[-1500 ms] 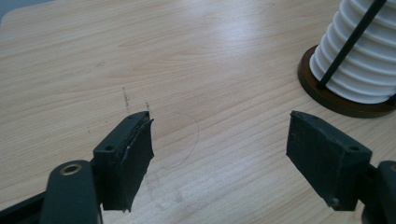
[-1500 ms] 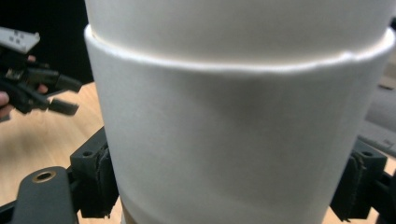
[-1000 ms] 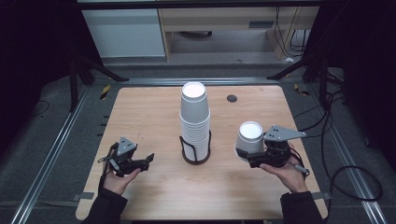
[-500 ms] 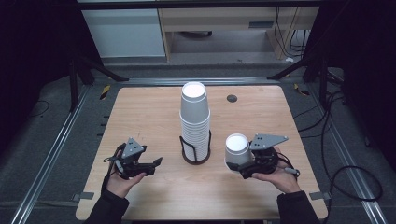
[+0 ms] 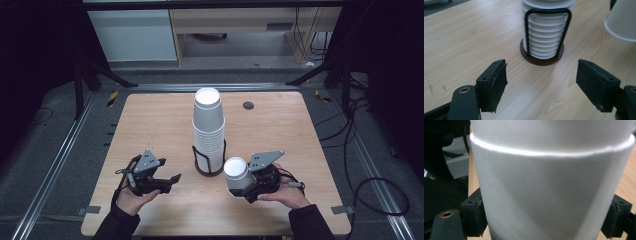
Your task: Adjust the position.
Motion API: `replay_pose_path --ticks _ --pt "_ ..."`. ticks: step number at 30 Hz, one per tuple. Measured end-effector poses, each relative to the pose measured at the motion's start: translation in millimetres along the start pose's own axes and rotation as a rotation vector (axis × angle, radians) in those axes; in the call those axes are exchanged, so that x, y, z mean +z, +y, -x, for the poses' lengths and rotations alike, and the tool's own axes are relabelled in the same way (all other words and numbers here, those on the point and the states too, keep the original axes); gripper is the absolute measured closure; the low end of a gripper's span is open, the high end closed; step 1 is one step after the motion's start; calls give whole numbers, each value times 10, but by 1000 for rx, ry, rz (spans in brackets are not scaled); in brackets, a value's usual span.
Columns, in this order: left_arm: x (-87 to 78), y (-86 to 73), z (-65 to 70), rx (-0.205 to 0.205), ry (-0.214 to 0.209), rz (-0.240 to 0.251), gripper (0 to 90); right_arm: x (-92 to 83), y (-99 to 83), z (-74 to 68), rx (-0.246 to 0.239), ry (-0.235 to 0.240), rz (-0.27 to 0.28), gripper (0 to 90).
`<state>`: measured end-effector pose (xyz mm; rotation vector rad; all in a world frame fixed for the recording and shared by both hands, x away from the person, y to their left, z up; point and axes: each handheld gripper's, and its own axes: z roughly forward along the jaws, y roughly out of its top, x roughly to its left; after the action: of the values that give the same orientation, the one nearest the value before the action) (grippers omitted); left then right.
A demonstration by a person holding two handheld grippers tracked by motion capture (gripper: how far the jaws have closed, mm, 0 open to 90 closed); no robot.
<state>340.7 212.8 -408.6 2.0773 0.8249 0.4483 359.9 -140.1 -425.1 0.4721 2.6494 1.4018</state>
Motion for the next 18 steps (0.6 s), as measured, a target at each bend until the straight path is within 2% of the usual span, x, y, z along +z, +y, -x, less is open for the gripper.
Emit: replay_pose_path --ticks 5,11,18 --pt "1 49 95 14 -58 7 236 98 15 -28 -18 43 -13 150" --pt "-1 116 205 44 -115 16 235 193 24 -55 -36 73 -35 150" --pt "21 184 260 61 -174 4 227 306 53 -89 -62 99 -60 150"
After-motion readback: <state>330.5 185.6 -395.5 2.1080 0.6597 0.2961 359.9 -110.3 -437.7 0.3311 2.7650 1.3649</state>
